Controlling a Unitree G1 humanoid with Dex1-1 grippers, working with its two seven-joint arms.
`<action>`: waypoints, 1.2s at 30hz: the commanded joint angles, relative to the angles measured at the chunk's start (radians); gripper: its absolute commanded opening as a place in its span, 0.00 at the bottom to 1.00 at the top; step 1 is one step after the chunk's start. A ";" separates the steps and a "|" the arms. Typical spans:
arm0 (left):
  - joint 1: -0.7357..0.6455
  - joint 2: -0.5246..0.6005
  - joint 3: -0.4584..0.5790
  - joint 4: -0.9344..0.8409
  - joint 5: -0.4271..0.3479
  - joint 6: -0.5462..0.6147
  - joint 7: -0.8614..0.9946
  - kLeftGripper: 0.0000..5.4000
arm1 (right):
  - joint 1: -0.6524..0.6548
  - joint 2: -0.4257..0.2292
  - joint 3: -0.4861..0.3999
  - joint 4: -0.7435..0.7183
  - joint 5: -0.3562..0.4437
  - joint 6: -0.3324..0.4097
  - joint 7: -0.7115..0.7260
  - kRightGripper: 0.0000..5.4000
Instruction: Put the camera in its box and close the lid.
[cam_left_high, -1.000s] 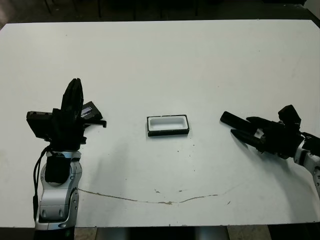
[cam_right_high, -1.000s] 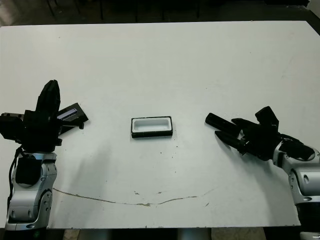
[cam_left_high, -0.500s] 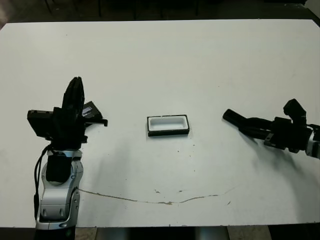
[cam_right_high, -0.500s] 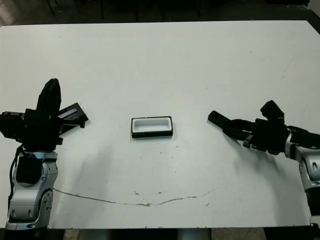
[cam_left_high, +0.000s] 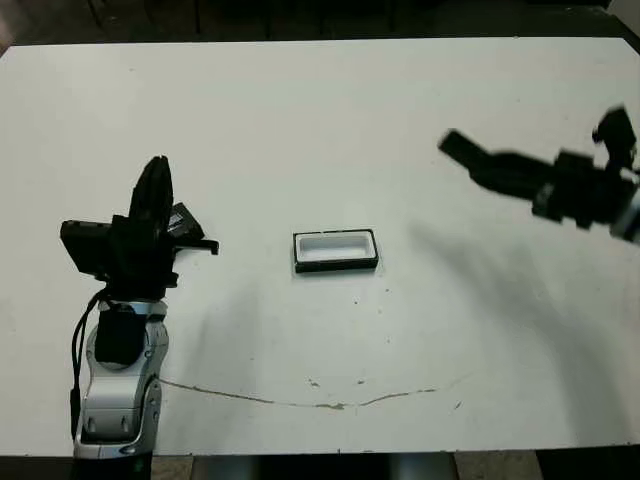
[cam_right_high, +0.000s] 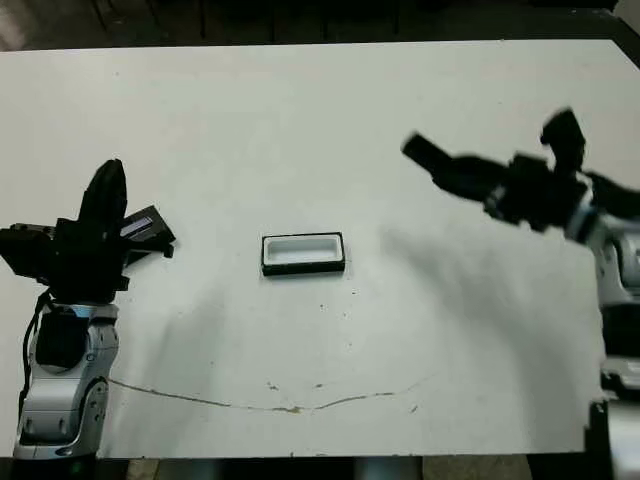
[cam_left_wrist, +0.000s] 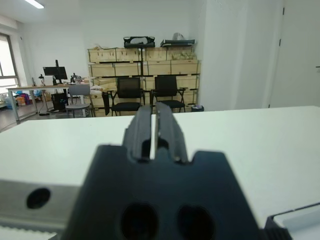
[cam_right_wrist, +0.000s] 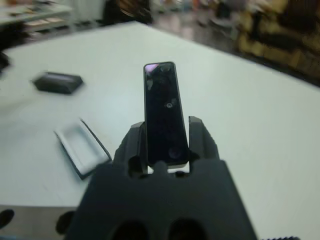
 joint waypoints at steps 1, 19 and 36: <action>0.003 -0.002 -0.003 0.019 0.005 0.011 0.006 0.00 | -0.099 0.040 0.089 0.076 -0.063 -0.024 0.048 0.13; -0.025 -0.017 0.001 0.037 0.002 0.019 0.020 0.00 | -0.174 0.114 0.436 0.080 -0.377 -0.098 0.186 0.13; -0.011 -0.011 -0.016 0.029 0.015 0.007 0.017 0.00 | -0.117 0.057 0.481 -0.111 -0.407 0.062 0.275 0.13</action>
